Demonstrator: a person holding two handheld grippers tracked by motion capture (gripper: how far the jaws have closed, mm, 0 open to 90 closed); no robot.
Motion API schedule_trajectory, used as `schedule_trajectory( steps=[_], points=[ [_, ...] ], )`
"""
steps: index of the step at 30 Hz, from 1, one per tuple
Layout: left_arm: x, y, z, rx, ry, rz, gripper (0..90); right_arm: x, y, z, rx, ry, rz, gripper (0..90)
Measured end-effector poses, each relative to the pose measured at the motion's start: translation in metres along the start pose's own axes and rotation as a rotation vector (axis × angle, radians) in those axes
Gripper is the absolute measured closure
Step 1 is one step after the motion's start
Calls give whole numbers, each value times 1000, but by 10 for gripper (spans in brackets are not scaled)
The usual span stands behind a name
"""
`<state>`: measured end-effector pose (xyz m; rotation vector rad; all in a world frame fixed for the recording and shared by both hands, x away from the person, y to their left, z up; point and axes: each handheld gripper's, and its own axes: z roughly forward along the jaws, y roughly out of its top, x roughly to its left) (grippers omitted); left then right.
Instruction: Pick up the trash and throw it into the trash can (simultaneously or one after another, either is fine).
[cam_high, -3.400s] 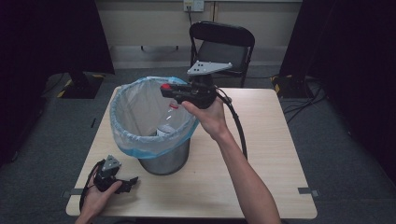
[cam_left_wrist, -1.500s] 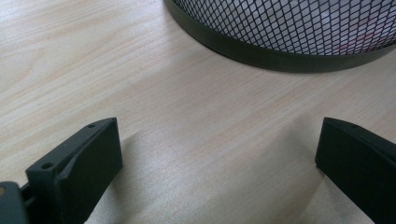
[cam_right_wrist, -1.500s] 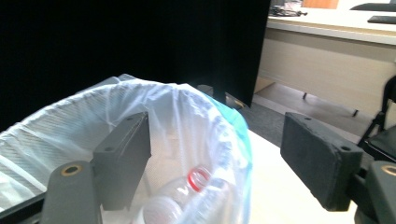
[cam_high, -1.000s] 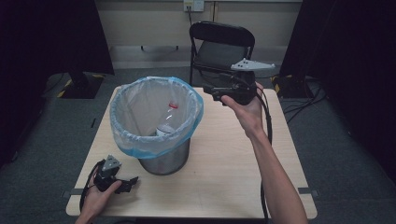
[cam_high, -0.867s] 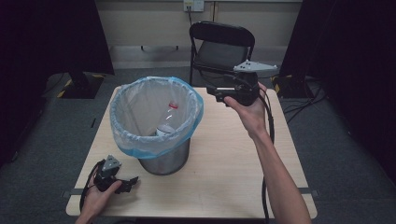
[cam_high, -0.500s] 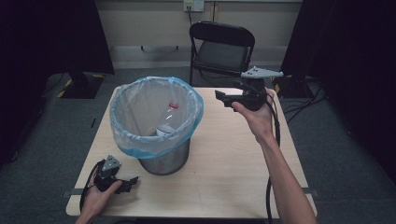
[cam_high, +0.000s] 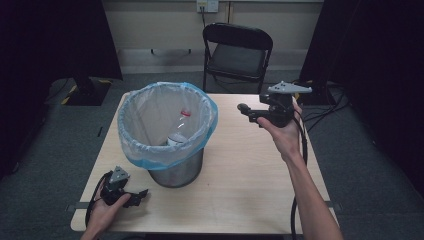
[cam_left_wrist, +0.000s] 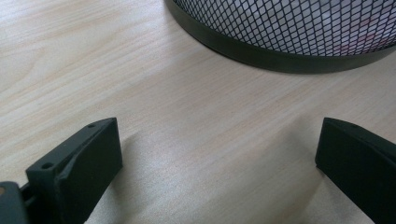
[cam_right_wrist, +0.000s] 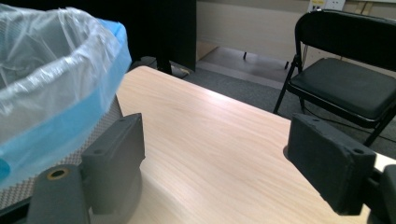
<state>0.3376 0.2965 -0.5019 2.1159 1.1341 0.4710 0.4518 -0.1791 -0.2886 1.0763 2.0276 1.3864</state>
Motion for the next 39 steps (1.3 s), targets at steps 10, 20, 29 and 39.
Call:
schedule_trajectory(
  steps=[10,20,29,39],
  points=[
    [0,0,0,0,0,-1,0,-9,-21,-5,27,-19,22,185],
    [0,0,0,-1,0,-1,0,-19,-43,-10,31,-24,66,180],
    [0,0,0,0,0,0,0,-25,-64,-12,64,-37,90,192],
    [0,0,0,-1,0,-1,0,-29,-89,-18,100,-66,109,202]
  ],
)
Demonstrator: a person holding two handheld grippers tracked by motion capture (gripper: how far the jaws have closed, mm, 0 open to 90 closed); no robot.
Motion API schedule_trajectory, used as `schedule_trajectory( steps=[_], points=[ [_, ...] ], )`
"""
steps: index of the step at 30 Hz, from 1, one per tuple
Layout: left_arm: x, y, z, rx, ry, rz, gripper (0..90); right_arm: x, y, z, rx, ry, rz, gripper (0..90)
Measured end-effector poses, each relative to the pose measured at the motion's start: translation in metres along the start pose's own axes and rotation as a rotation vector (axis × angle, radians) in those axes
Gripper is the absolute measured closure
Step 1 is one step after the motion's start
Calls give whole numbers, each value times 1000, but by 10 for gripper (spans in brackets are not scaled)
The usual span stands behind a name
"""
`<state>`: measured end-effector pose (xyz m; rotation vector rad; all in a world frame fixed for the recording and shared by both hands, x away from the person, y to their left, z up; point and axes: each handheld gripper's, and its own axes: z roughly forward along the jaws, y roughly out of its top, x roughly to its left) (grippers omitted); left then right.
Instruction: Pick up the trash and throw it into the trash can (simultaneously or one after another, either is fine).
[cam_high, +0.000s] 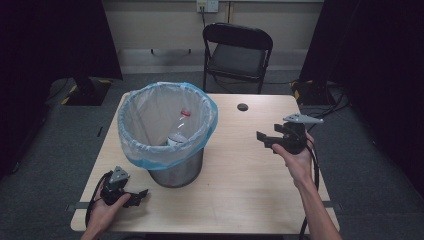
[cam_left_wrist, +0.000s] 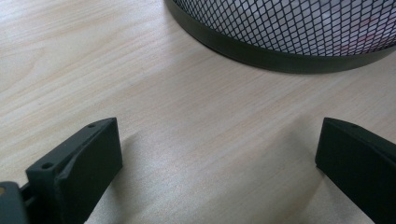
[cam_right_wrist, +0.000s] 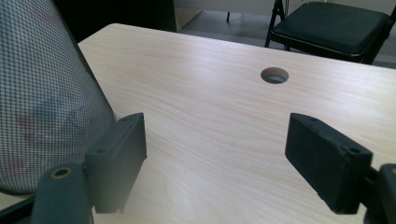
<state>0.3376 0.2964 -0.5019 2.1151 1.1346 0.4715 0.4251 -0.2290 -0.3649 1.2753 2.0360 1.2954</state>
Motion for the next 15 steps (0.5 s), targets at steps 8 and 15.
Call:
schedule_trajectory(
  steps=[8,15],
  points=[
    [0,0,0,0,-1,1,0,-6,-27,-1,32,-8,24,191],
    [0,0,0,0,0,0,0,-15,-51,-5,70,-29,53,175]
  ],
)
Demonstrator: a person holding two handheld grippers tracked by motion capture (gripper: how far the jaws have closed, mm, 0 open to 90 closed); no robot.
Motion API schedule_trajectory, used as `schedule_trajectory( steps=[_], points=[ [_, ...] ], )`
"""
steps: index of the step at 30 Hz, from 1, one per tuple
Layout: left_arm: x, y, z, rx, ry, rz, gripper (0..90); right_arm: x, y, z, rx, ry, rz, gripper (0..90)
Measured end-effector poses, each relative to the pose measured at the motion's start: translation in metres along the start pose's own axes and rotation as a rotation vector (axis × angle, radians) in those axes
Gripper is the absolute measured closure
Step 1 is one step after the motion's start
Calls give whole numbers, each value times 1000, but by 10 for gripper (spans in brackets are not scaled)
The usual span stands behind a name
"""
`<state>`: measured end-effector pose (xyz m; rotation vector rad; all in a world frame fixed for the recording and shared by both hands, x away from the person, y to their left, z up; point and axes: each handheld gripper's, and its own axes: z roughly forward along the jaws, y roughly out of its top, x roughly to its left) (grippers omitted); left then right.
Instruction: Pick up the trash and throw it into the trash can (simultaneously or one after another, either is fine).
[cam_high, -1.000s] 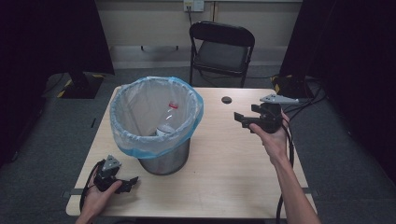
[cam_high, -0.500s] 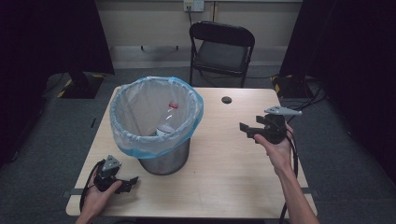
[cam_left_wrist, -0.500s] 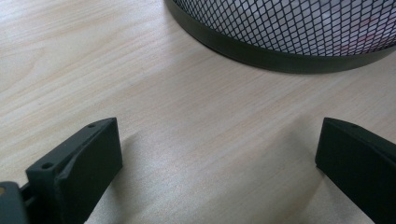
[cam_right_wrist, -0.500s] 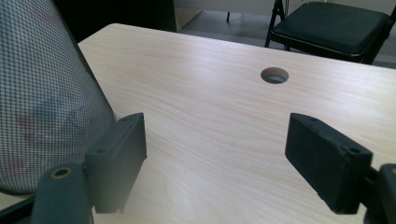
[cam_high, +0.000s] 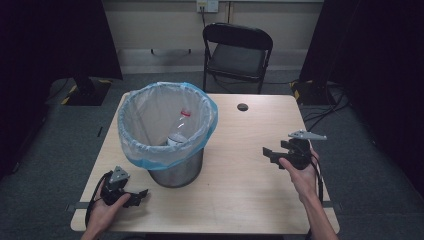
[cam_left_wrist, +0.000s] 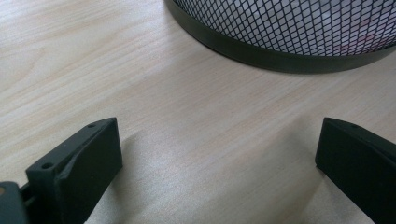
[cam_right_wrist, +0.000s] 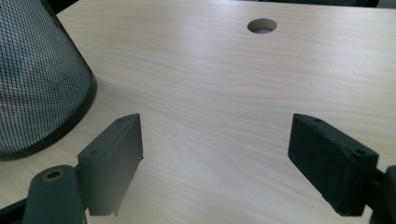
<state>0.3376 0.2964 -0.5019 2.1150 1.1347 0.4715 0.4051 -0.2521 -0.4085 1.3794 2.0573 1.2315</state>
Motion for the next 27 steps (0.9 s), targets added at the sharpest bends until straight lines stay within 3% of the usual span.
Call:
schedule_trajectory(
  steps=[12,15,27],
  points=[
    [0,0,0,0,0,0,0,-11,-36,-3,88,-57,0,164],
    [0,0,0,0,0,0,0,-12,-46,-2,114,-48,8,161],
    [0,0,0,0,0,0,0,-13,-80,12,214,-87,17,173]
  ],
)
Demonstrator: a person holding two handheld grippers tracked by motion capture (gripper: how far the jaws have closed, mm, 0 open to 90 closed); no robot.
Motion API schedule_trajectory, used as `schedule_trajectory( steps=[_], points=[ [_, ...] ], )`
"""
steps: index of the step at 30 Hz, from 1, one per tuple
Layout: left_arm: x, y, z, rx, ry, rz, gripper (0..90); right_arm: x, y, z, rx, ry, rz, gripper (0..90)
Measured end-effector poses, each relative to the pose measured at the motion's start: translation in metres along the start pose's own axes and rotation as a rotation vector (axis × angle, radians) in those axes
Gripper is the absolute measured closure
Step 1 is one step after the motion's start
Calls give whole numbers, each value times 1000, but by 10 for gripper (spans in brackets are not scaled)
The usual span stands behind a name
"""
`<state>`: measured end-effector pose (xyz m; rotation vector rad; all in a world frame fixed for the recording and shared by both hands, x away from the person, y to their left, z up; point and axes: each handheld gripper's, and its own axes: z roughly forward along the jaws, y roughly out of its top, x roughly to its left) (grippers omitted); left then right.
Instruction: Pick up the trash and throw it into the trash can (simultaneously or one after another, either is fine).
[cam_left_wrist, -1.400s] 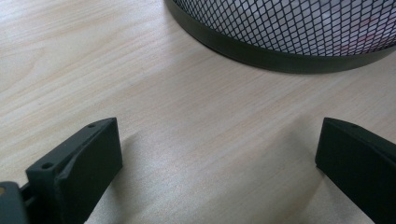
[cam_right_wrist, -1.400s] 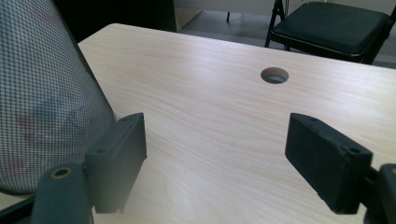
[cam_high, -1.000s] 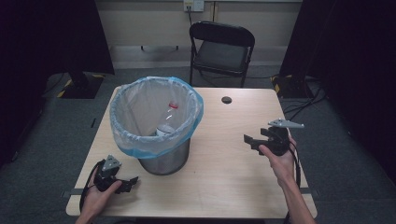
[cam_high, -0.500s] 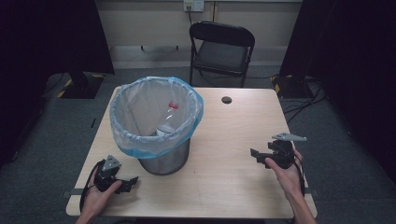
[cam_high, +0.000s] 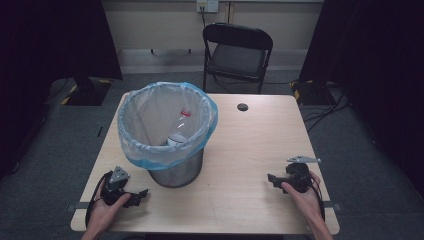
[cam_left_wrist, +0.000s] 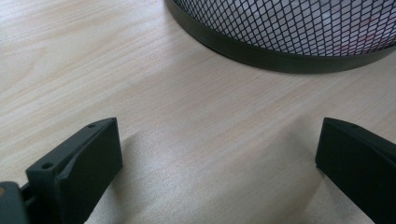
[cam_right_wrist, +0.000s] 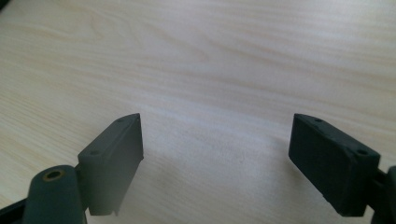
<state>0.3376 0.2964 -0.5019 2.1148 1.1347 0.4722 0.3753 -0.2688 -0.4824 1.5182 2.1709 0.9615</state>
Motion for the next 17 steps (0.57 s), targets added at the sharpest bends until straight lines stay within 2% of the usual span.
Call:
schedule_trajectory(
  steps=[2,8,11,14,17],
  points=[
    [0,0,0,1,0,1,0,1,-3,4,15,-6,-3,168],
    [0,0,0,0,0,0,0,5,-5,8,1,-52,-44,162],
    [0,0,0,0,0,0,0,10,-8,11,-24,-86,-77,140],
    [0,0,0,1,0,1,0,11,-13,12,-62,-90,-81,129],
    [0,0,0,1,0,0,0,11,-14,12,-67,-91,-86,130]
  ],
)
